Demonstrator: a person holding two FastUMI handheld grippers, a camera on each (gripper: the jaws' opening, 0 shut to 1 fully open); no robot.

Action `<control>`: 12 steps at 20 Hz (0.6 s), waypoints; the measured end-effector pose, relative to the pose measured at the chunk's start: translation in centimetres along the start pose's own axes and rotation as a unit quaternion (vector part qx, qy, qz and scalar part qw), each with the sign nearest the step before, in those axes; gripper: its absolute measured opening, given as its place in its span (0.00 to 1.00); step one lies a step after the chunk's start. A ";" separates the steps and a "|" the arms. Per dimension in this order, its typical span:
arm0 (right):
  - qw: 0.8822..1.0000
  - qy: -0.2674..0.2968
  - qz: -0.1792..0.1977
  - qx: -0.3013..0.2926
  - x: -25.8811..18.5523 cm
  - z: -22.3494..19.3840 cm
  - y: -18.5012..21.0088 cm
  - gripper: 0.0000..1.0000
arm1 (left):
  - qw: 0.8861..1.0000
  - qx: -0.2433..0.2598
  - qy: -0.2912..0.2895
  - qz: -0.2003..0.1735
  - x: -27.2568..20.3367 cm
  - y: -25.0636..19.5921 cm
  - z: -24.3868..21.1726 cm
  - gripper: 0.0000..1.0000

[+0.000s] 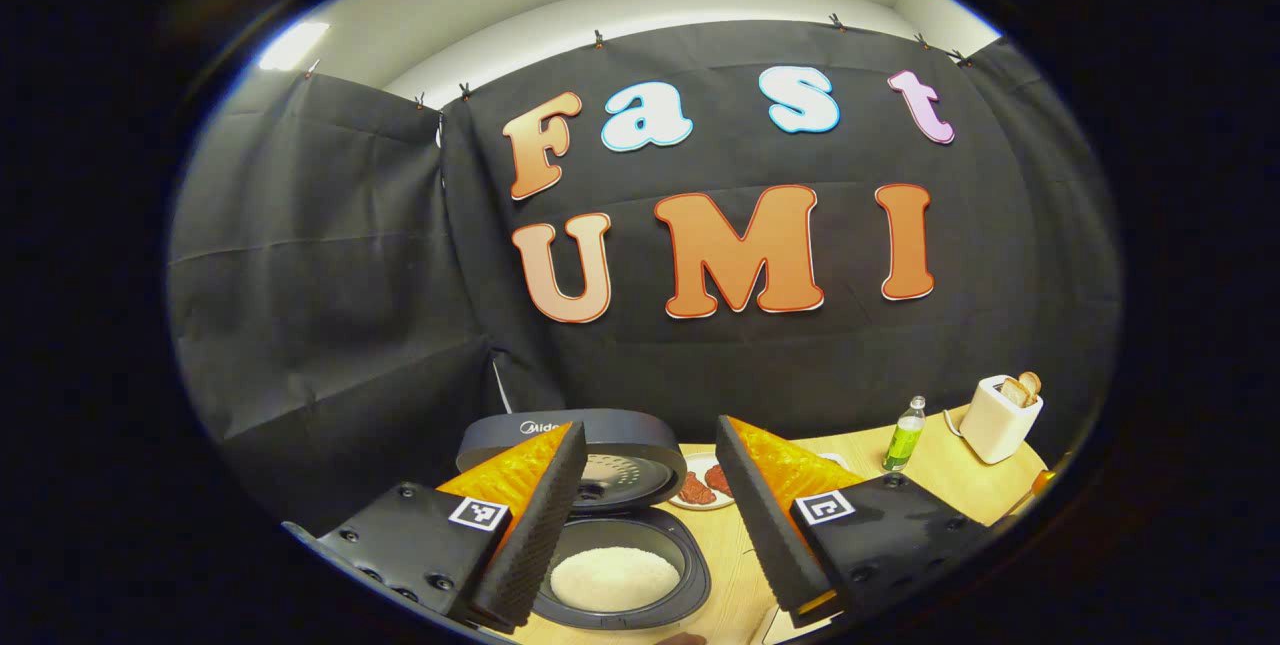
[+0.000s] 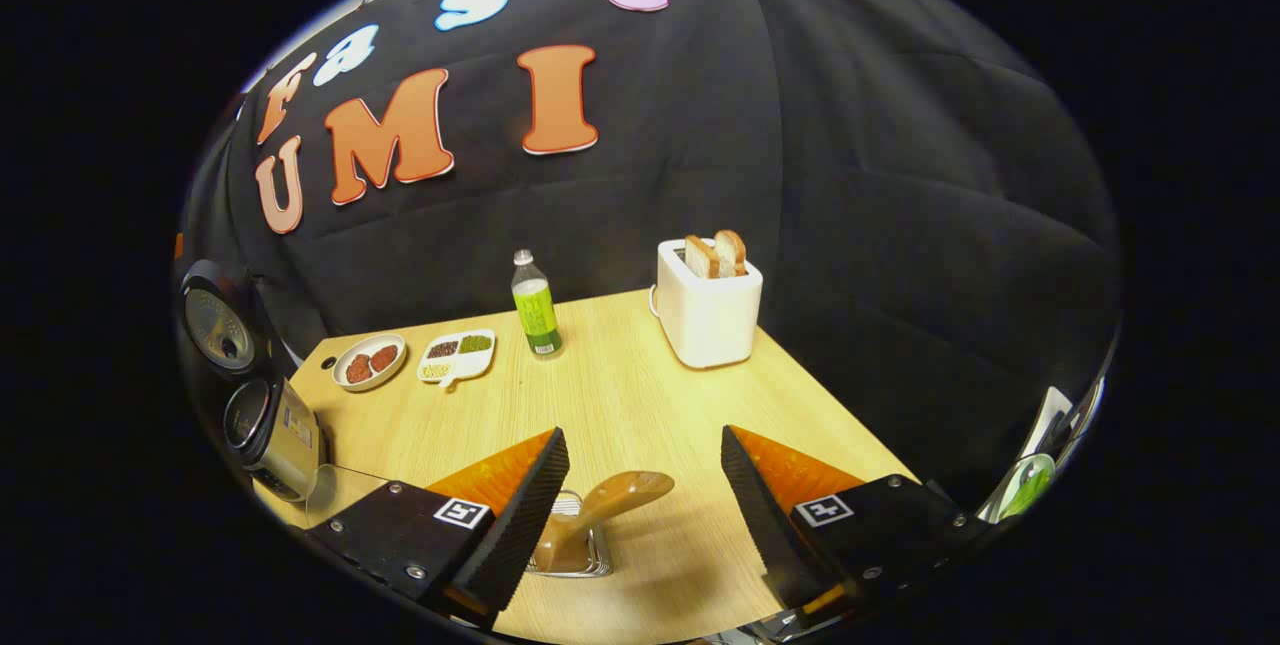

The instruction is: Close the left gripper, press the button to open the rice cooker; take a wooden spoon from the chopstick holder with the right hand, scoop a spoonful of rice and pour it into the rice cooker, then put the wooden spoon back into the chopstick holder.

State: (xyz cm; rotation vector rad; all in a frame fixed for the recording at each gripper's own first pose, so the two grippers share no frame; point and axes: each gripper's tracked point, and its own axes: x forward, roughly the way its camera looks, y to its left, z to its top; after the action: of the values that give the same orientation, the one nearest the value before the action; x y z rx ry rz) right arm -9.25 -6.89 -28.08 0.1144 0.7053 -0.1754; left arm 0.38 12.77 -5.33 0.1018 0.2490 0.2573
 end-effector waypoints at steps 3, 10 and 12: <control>0.999 0.036 0.012 0.018 1.1 -2.9 0.5 0.95 | 1.000 0.004 -0.008 0.005 -0.9 0.0 0.2 0.85; 0.992 0.095 0.047 0.076 2.8 -7.1 2.4 0.90 | 1.000 0.020 -0.009 0.011 -2.2 -0.5 0.2 0.81; 0.990 0.104 0.053 0.083 3.2 -8.0 2.8 0.84 | 1.000 0.022 -0.009 0.009 -2.3 -0.8 0.2 0.81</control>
State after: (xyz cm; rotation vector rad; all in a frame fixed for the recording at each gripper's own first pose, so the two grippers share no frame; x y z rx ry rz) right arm -11.38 -3.22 -36.09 0.3316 0.8898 -0.1206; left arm -1.58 11.41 -4.66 0.1492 0.2357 0.2685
